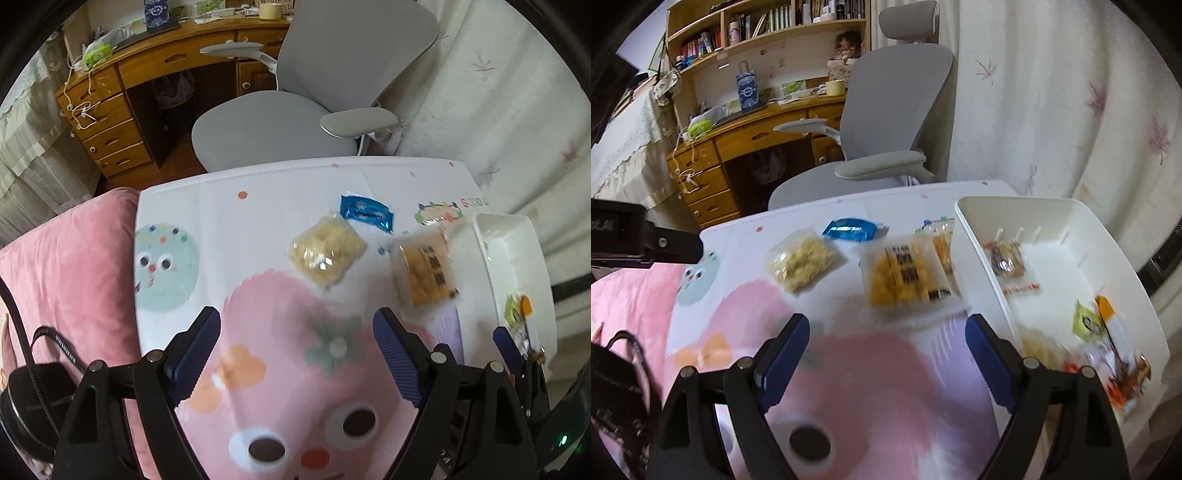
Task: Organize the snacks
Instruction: 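Move the left gripper to the clear puffed-snack bag while the right approaches the yellow-labelled cube bag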
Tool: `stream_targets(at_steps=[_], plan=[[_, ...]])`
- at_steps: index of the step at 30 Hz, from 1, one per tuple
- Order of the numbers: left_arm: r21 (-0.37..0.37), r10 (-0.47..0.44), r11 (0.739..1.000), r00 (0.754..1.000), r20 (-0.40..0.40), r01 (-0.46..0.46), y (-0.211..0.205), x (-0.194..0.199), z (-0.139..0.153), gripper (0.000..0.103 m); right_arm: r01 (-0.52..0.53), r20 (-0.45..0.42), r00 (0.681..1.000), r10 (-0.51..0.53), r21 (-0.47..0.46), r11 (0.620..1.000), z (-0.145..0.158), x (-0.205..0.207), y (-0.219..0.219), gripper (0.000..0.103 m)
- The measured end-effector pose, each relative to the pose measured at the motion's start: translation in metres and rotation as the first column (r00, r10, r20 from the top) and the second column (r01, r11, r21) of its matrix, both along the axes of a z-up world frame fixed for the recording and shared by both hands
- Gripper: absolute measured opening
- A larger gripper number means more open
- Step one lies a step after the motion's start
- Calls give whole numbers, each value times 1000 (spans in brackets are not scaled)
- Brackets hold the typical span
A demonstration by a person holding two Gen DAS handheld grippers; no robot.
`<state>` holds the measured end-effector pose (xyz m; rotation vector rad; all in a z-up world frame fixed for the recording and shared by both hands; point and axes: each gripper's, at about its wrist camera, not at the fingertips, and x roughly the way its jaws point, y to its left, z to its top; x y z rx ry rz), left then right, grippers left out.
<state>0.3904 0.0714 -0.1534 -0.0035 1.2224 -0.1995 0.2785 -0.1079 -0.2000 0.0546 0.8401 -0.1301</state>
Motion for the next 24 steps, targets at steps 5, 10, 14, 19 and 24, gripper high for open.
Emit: stream_targets(at_steps=[5, 10, 14, 19, 24], plan=[[5, -1, 1000, 1000, -28, 1, -13, 34, -30, 84, 45, 54, 998, -41, -68, 997, -19, 24, 4, 90], [1, 9, 1000, 998, -59, -9, -22, 61, -57, 84, 64, 44, 997, -60, -86, 994, -40, 48, 9, 93], [6, 0, 1000, 997, -74, 0, -29, 77, -70, 84, 70, 24, 997, -68, -99, 993, -52, 63, 12, 98], [14, -20, 1000, 994, -103, 21, -38, 90, -83, 84, 109, 2, 994, -110, -110, 988, -62, 74, 8, 98], [24, -51, 998, 989, -141, 55, -49, 96, -97, 84, 142, -35, 989, -147, -126, 982, -71, 81, 0, 100]])
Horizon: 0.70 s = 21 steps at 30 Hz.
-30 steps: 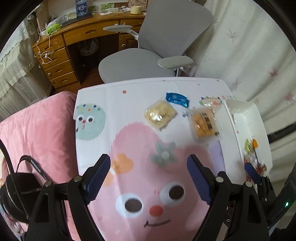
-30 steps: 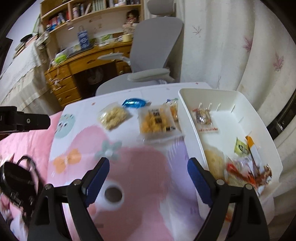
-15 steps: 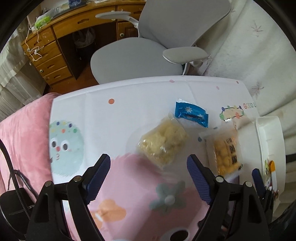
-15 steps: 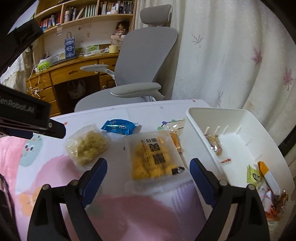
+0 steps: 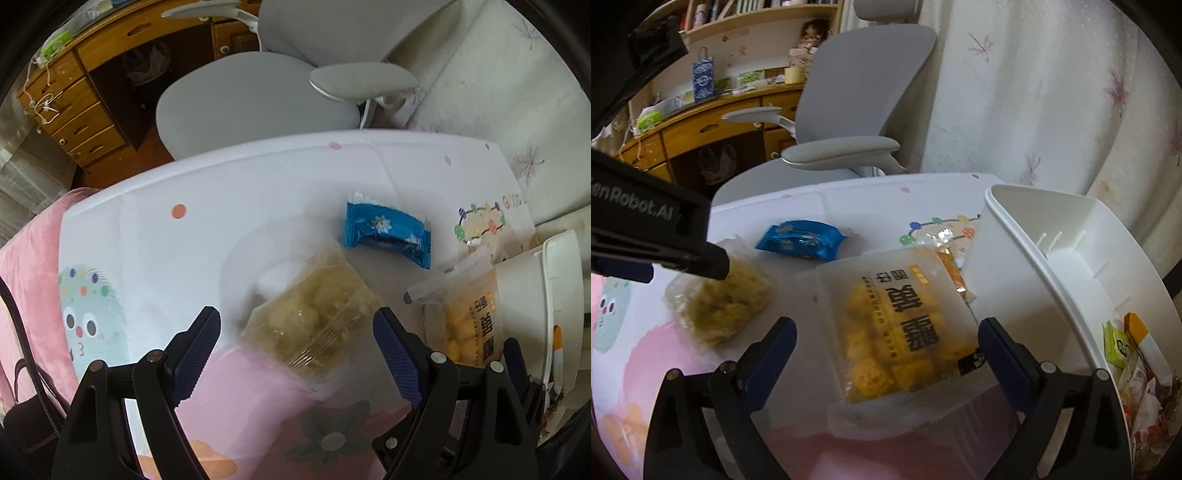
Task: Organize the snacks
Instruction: 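Move the left gripper to the clear puffed-snack bag while the right approaches the yellow-labelled cube bag, then grasp the clear puffed-snack bag with the left gripper while the right grasps the yellow-labelled bag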
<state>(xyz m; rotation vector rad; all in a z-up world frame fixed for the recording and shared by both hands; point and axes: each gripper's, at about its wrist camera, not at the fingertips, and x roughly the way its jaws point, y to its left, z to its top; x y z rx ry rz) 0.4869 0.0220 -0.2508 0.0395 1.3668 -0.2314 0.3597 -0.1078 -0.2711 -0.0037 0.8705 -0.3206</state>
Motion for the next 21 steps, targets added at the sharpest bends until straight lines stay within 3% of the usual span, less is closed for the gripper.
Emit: stream_targets(at_steps=[5, 16, 19, 21], plan=[[20, -14, 1000, 1000, -28, 15, -8, 4, -12, 84, -6, -14, 1000, 6, -31, 1000, -5, 3, 3, 103], [-31, -2, 1000, 998, -56, 0, -6, 15, -21, 81, 20, -97, 995, -31, -113, 993, -19, 13, 5, 102], [-59, -1, 998, 998, -60, -2, -4, 17, -22, 74, 11, -107, 994, -20, -91, 996, -18, 14, 3, 99], [-76, -10, 997, 998, -58, 5, -6, 17, -22, 70, 14, -121, 993, -16, -20, 1000, -18, 16, -4, 91]])
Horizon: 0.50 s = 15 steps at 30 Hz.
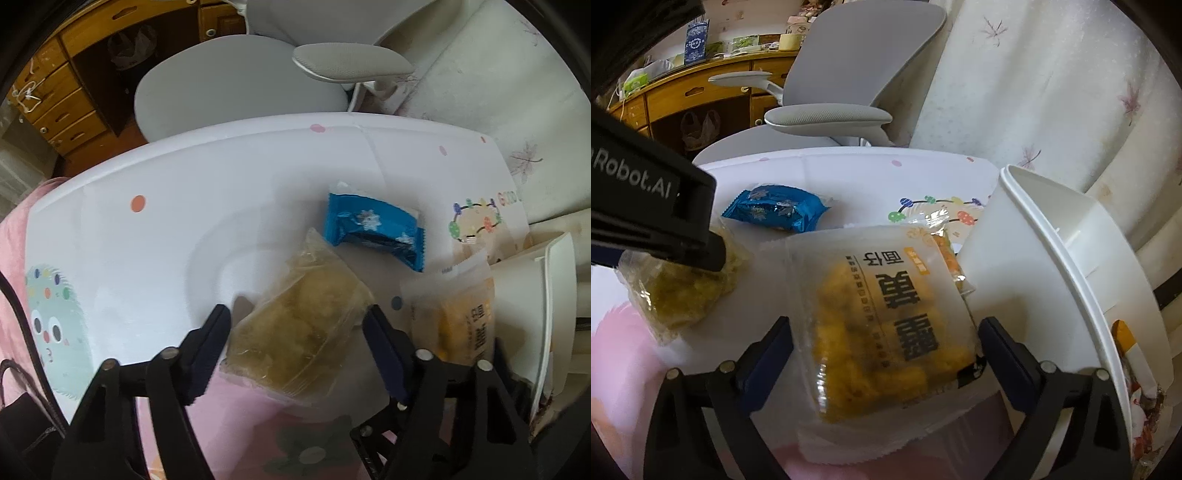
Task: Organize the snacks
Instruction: 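Grasp the clear puffed-snack bag with the left gripper while the right grasps the yellow-labelled bag, then carry the puffed-snack bag with the left gripper while the right carries the yellow-labelled bag over the tray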
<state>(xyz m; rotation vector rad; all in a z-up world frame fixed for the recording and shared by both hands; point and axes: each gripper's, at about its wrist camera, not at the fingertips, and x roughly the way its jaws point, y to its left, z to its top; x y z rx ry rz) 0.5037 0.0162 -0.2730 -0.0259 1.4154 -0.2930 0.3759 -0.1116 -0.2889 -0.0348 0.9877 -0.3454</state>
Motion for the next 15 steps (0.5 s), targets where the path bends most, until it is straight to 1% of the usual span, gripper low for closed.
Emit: stream_targets(at_steps=[1, 2, 5, 8, 9, 12, 15], plan=[[0, -2, 1000, 1000, 4, 2, -1, -1, 0, 70, 19, -13, 1000, -18, 75, 997, 0, 1, -8, 89], [-2, -4, 1000, 1000, 9, 4, -2, 0, 0, 69, 20, -24, 1000, -18, 95, 995, 0, 3, -11, 89], [-22, 2, 1000, 1000, 10, -2, -5, -2, 0, 63, -5, -27, 1000, 8, 93, 996, 0, 3, -9, 86], [-61, 15, 998, 1000, -4, -15, -5, -4, -1, 49, -15, -36, 999, 19, 100, 995, 1, 2, -9, 84], [-68, 15, 998, 1000, -10, -15, -6, -5, -1, 46, -23, -40, 999, 27, 97, 995, 1, 2, -9, 82], [-59, 7, 998, 1000, -2, -7, -7, -9, 0, 42, -26, -52, 998, 31, 108, 994, 2, 1, -8, 81], [-59, 14, 998, 1000, -11, -15, -5, -12, 1, 38, -25, -71, 997, 34, 127, 992, 4, 1, -11, 80]])
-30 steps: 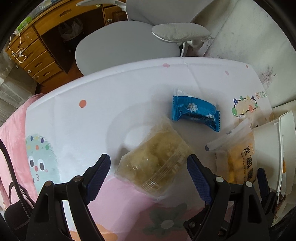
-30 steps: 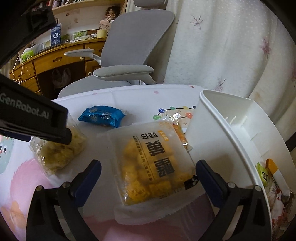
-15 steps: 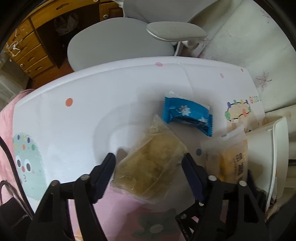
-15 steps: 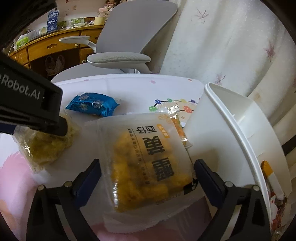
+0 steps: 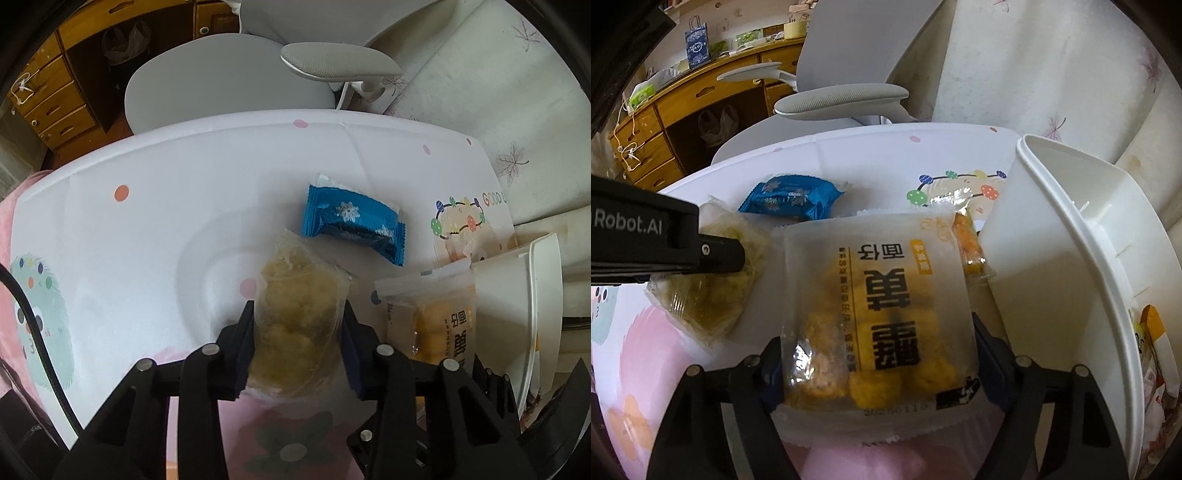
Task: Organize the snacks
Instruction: 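Carry the puffed-snack bag with the left gripper while the right carries the yellow-labelled bag over the tray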
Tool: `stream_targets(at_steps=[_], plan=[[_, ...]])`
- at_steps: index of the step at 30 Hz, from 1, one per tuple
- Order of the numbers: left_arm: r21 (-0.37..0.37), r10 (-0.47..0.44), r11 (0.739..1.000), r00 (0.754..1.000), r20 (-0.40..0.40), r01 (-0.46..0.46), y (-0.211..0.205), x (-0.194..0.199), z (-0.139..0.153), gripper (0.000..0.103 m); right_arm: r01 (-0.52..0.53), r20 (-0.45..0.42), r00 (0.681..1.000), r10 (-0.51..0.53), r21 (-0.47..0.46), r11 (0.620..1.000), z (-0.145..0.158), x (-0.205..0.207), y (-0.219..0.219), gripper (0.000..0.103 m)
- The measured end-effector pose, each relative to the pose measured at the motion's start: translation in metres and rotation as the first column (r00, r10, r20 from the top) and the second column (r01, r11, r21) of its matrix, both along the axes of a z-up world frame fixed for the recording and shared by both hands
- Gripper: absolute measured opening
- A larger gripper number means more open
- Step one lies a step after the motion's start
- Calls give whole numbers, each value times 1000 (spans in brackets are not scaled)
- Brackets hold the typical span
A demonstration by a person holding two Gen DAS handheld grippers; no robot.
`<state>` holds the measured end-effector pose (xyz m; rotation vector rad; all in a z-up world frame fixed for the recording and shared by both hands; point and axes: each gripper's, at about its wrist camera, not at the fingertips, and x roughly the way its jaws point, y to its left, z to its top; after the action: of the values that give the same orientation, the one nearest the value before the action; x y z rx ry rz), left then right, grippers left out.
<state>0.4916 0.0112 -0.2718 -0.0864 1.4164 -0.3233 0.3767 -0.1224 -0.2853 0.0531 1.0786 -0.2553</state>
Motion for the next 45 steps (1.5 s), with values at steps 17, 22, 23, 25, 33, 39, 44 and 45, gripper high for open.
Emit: stream_targets(at_steps=[17, 22, 23, 25, 33, 39, 44, 45], plan=[[114, 16, 993, 999, -38, -12, 59, -83, 30, 36, -37, -191, 978, 86, 245, 969, 13, -60, 34, 79], [115, 28, 993, 999, -35, -24, 83, -119, 51, 36, -40, -232, 966, 110, 287, 957, 19, -91, 44, 78], [119, 28, 993, 999, -33, -24, 87, -126, 55, 36, -44, -231, 966, 113, 286, 957, 22, -97, 45, 78], [127, 25, 992, 999, -24, -21, 93, -143, 66, 36, -51, -221, 968, 119, 289, 956, 30, -109, 46, 78], [127, 1, 992, 999, 38, -5, 99, -209, 114, 36, -88, -127, 983, 132, 299, 950, 75, -162, 37, 78], [126, -19, 992, 986, 164, -2, 90, -257, 145, 36, -89, -51, 993, 110, 307, 947, 108, -204, 23, 78], [62, -21, 998, 978, 206, 8, 80, -286, 159, 36, -56, 0, 998, 59, 305, 951, 134, -234, 0, 78], [40, -22, 999, 976, 215, 14, 76, -293, 162, 36, -48, 9, 999, 47, 305, 951, 138, -239, -6, 78]])
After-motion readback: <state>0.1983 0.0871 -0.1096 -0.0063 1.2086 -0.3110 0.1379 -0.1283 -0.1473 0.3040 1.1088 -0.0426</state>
